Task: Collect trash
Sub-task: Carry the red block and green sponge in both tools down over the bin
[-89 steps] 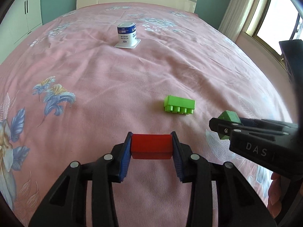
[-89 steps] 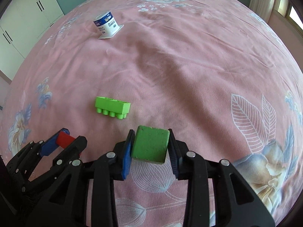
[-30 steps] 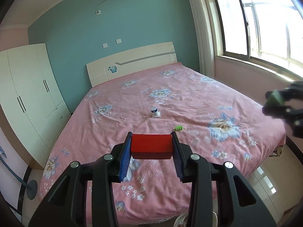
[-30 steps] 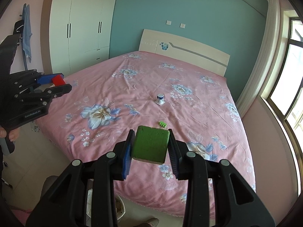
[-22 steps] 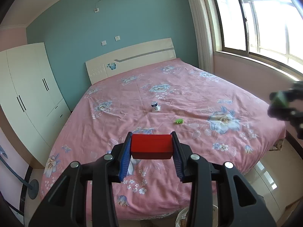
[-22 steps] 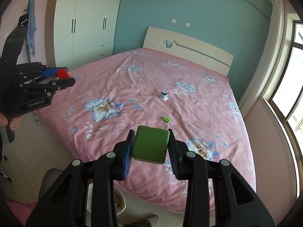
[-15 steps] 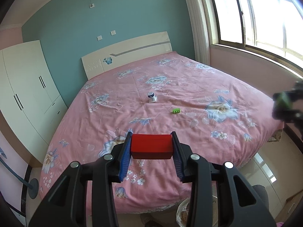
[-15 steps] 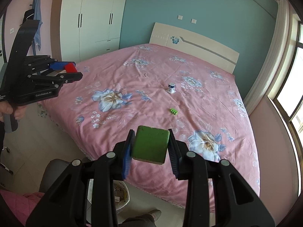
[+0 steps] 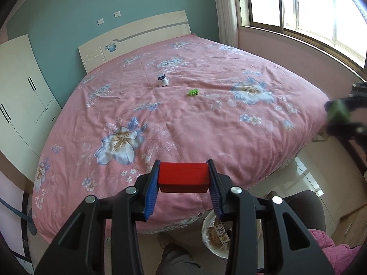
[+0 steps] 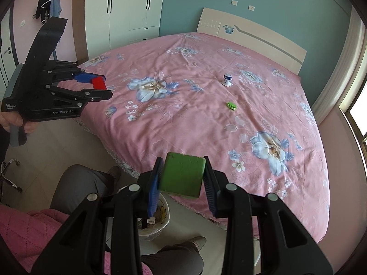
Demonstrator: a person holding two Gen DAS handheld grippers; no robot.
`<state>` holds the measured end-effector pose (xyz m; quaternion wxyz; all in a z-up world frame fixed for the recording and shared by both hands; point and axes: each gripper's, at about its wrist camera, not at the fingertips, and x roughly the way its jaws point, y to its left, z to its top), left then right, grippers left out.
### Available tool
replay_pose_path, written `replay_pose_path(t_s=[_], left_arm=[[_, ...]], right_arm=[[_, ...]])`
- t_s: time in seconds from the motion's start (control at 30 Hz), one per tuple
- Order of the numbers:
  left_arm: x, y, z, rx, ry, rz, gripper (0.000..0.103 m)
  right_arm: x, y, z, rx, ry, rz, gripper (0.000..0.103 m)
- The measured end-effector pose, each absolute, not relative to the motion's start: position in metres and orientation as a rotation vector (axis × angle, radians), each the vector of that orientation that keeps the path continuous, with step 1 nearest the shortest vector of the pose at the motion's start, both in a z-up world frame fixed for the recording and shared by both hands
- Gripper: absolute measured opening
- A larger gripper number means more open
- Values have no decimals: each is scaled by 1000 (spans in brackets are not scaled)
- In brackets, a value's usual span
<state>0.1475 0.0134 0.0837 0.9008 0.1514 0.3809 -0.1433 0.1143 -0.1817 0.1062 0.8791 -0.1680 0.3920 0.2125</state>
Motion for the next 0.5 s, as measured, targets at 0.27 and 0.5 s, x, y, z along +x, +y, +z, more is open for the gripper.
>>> replay_pose_path(t_s=[0.27,0.5], left_arm=[[144,17,33,296,900,-332,42],[143,16,-10,287,994,-362,42]], right_arm=[[109,-177,58,-338,906,485,35],[109,-173,16,-317,995,517,35]])
